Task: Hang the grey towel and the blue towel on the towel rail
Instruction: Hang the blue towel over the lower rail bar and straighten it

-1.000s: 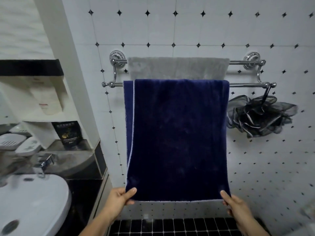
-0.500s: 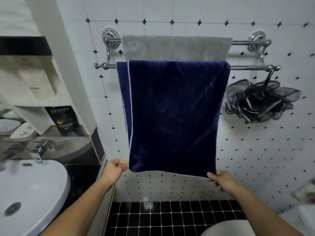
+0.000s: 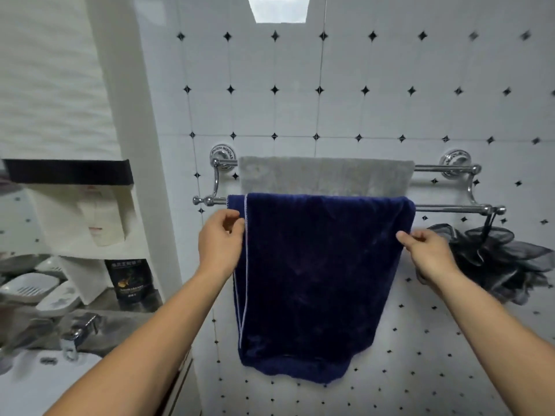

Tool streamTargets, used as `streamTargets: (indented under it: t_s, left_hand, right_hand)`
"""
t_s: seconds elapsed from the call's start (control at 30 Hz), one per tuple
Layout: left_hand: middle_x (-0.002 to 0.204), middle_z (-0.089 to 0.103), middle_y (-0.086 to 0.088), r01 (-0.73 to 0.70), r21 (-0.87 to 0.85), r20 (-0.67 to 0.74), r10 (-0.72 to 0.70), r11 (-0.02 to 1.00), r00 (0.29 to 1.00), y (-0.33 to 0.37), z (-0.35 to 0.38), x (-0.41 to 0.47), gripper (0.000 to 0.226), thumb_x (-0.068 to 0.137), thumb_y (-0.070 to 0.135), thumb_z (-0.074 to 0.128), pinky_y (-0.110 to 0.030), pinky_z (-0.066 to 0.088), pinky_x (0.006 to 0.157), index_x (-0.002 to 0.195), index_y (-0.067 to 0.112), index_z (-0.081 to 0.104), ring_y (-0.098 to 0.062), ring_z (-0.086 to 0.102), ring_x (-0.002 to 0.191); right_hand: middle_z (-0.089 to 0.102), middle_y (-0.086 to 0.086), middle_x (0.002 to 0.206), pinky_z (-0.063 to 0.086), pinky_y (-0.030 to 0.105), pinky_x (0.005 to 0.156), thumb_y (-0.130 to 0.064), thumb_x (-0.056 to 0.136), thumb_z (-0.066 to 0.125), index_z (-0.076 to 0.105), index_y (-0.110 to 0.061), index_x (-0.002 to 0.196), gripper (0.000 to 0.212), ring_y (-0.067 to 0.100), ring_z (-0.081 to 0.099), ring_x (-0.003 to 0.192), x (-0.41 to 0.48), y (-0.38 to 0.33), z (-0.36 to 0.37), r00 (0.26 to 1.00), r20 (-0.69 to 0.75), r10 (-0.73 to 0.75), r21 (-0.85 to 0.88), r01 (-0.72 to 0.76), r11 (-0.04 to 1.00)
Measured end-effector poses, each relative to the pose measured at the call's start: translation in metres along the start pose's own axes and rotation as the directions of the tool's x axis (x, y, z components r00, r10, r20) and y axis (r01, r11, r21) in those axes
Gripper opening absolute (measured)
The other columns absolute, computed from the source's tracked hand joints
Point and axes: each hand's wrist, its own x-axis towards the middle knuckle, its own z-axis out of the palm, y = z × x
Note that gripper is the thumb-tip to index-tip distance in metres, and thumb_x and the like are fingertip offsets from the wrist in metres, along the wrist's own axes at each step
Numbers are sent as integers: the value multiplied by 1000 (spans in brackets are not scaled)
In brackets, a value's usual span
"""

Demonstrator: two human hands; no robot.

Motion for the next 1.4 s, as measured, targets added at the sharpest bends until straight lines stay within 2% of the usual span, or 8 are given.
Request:
streamTargets:
  t_s: [0.17,0.33,0.57,0.93,1.03,1.13,1.3,1.4]
  left_hand:
    - [96,64,6,171,-10,-86,-171,985,981,20,23,21,28,82,38,69,-31,44,78,101,21,58,-18,63,92]
    - [110,66,1,351,33,-194,-338,936,921,19,28,32,47,67,57,73,-39,51,86,98,21,67,-28,65,96]
    - [60,52,0,369,-204,-33,-383,907,923,34,36,27,45,65,45,81,-36,47,66,51,18,48,-24,50,61]
    - [58,68,2,347,-251,226,-293,904,929,61,-29,39,17,83,17,70,-29,48,61,68,17,62,-18,58,57]
    - [62,70,3,412,-220,317,-335,884,887,47,-30,30,5,85,17,68,-29,47,61,80,15,67,-18,59,59]
    - [71,65,0,457,-186,352,-375,870,857,39,-21,22,3,88,17,66,-27,43,60,85,19,67,-16,54,59]
    - [62,52,0,383,-194,298,-318,903,900,48,-5,31,28,87,25,69,-27,37,56,65,21,52,-16,45,53]
    - [78,63,-7,408,-270,227,-354,872,907,57,-5,43,10,87,20,68,-29,46,58,81,13,64,-20,54,61]
  right_hand:
    - [74,9,89,52,38,72,-26,78,72,70,-16,80,10,28,69,84,12,-43,1,992,71,100,248,-115,962]
    - [69,6,78,43,27,50,-28,72,74,70,-17,89,21,23,58,61,13,-55,-14,982,93,164,213,-180,960]
    - [63,8,67,42,23,48,-18,80,64,67,-13,83,7,23,56,54,24,-70,-27,930,282,235,294,-317,902]
    - [74,17,86,61,32,66,5,64,68,66,4,104,40,26,72,72,-1,-50,-64,874,485,-29,520,-262,813]
    - [74,16,101,59,35,71,-13,71,73,69,-2,112,43,28,71,83,-8,-46,-54,844,534,46,430,-318,845]
    - [72,1,83,49,30,65,-47,82,66,70,-22,94,28,19,65,73,-1,-57,-46,840,507,191,297,-378,877]
    - [57,-7,65,31,26,54,-26,84,66,60,-23,74,13,9,46,58,18,-71,-32,861,423,282,136,-368,920]
    - [56,-2,64,30,23,51,-23,78,71,65,-20,79,7,15,46,57,22,-79,-35,885,376,274,112,-337,935]
